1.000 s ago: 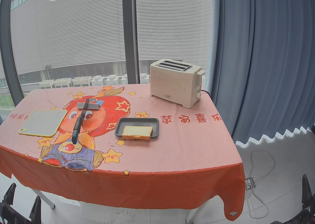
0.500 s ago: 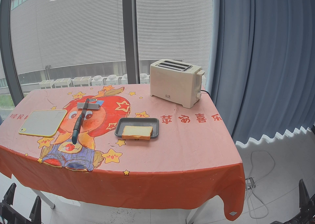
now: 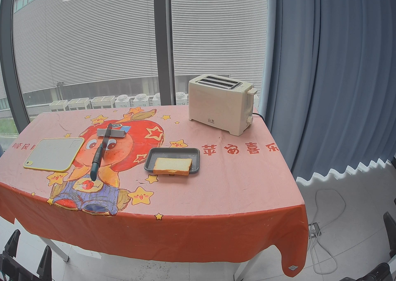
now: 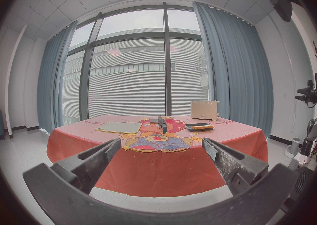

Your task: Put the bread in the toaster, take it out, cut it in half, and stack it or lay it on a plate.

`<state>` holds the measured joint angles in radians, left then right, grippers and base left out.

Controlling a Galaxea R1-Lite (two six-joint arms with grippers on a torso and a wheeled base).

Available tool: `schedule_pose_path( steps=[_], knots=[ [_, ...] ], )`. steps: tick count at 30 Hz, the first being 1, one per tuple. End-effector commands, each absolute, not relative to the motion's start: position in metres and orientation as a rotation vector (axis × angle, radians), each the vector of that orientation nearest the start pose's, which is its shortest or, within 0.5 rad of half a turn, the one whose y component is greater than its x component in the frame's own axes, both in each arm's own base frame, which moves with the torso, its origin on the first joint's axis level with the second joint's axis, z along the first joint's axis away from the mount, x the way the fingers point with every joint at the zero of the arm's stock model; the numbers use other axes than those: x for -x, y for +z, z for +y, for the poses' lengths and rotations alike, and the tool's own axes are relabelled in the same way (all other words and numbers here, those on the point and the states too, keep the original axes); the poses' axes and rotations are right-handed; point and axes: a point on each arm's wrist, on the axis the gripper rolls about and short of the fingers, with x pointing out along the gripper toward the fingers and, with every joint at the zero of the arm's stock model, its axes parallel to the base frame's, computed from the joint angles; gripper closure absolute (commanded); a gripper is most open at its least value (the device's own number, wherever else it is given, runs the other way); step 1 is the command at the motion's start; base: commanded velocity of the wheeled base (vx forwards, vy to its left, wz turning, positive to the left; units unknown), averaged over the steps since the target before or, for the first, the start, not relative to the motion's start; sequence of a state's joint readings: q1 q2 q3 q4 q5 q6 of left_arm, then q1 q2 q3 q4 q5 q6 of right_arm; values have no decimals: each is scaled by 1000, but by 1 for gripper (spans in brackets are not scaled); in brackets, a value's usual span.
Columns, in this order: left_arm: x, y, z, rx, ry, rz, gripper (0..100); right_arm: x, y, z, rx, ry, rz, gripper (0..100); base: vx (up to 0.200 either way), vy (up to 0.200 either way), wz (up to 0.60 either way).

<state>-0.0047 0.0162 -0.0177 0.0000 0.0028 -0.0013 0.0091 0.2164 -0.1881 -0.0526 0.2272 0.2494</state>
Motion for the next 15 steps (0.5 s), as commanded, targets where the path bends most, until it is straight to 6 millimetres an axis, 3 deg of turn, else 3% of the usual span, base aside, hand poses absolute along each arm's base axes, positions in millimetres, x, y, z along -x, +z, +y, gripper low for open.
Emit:
schedule_pose_path(
  steps=[1, 15],
  knots=[
    [23, 76, 0, 2, -2, 3, 0, -1, 154, 6, -287, 262, 82, 0, 0, 0, 0],
    [23, 76, 0, 2, -2, 3, 0, -21, 180, 8, -285, 344, 147, 0, 0, 0, 0]
  ],
)
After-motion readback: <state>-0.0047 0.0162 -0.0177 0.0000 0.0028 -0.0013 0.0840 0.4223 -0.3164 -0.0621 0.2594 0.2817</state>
